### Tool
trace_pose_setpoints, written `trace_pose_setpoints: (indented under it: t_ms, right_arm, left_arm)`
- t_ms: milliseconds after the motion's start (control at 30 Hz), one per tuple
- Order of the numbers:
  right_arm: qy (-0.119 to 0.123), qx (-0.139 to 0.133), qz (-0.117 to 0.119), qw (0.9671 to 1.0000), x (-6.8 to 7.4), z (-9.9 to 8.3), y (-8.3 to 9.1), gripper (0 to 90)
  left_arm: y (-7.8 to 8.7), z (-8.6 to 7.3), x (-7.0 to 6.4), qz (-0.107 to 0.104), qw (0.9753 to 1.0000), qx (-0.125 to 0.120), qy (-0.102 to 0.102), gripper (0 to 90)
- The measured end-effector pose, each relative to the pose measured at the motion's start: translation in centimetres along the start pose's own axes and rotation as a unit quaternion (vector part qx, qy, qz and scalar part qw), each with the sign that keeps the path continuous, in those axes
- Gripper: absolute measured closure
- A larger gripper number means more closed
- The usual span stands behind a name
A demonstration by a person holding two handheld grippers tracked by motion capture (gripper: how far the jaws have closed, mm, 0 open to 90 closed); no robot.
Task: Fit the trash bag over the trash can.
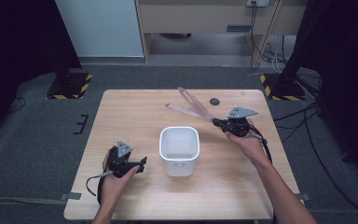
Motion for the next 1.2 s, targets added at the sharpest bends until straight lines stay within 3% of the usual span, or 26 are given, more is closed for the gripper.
trace_pose_setpoints:
  t_ms: [300, 667, 700, 900, 1200]
  right_arm:
    - [0.013, -0.024, 0.012, 0.9996, 1.9, 1.6, 1.9, 90.0]
    - [0.048, -0.039, 0.023, 0.9978, 5.4, 4.0, 3.7, 90.0]
    - [0.056, -0.043, 0.028, 0.9971, 6.3, 4.6, 4.2, 90.0]
    - [0.077, -0.047, 0.040, 0.9951, 8.1, 5.7, 4.6, 90.0]
    - [0.090, -0.054, 0.057, 0.9928, 10.1, 6.8, 4.8, 90.0]
  left_arm:
    - [1.0, 0.5, 0.4, 0.001, 0.9998, -0.018, 0.007, 8.3]
    - [2.7, 0.9, 0.5, 0.002, 0.9994, -0.034, 0.000, 8.1]
    - [3.0, 1.2, 0.3, 0.000, 0.9992, -0.040, 0.001, 8.1]
    - [3.7, 2.1, 0.0, -0.007, 0.9984, -0.056, 0.000, 7.9]
    - [5.1, 3.6, -0.4, -0.026, 0.9966, -0.078, 0.006, 7.5]
Point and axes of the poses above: each handheld gripper's, and its own axes: y roughly backward along the jaws, z roughly out of its top, x roughly to its left, the point moved 2 cm from there along -y, roughly forward along the jaws, and after that the axes turned 6 degrees about -y, right-handed, at the moved point
